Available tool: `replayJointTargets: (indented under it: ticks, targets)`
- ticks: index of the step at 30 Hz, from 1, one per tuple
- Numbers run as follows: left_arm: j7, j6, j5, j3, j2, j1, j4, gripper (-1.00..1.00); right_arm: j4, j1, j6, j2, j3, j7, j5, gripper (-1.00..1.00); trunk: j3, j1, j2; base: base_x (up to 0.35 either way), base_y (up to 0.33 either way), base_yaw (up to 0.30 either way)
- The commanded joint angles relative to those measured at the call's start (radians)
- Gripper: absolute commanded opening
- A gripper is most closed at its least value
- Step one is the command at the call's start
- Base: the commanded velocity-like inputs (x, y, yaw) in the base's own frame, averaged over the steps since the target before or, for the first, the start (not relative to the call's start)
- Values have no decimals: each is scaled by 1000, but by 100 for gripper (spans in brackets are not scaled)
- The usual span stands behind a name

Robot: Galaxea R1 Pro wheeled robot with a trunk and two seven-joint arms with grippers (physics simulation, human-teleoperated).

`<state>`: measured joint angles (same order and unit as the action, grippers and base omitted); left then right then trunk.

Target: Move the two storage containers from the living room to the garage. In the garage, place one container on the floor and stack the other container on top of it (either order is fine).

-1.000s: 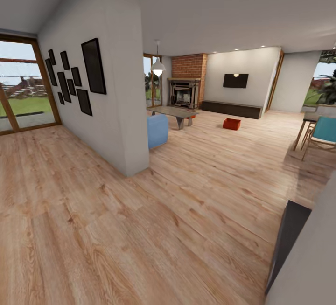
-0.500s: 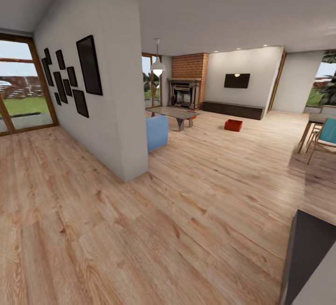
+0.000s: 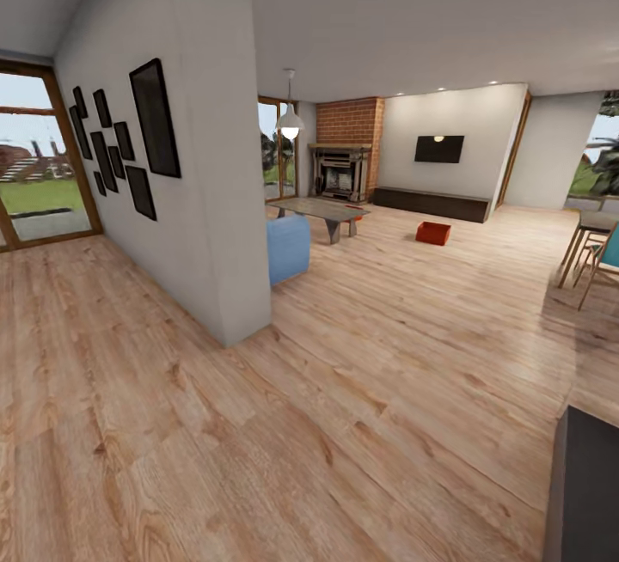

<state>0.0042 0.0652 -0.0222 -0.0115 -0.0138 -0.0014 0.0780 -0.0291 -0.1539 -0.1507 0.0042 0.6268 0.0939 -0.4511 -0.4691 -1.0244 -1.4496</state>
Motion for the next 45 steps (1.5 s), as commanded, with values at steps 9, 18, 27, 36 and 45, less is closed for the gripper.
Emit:
replayJointTargets:
  ticks: [9,18,27,36,45]
  targets:
    - [0,2,-2,-1,0,0,0,100,-3,-1,-6,0,6,6,-11,100,-1,-1,0,322,0,0]
    - [0,3,-2,-1,0,0,0,100,-3,-1,-6,0,7,6,-11,100,-1,-1,0,322,0,0]
    - [0,2,-2,-1,0,0,0,100,-3,-1,-6,0,6,6,-11,100,-1,-1,0,322,0,0]
    - [0,3,-2,-1,0,0,0,100,-3,-1,-7,-3,6,6,-11,100,-1,-1,0,322,0,0]
    - [0,3,-2,-1,0,0,0,100,-3,-1,-7,-3,6,6,-13,100,-1,-1,0,322,0,-94]
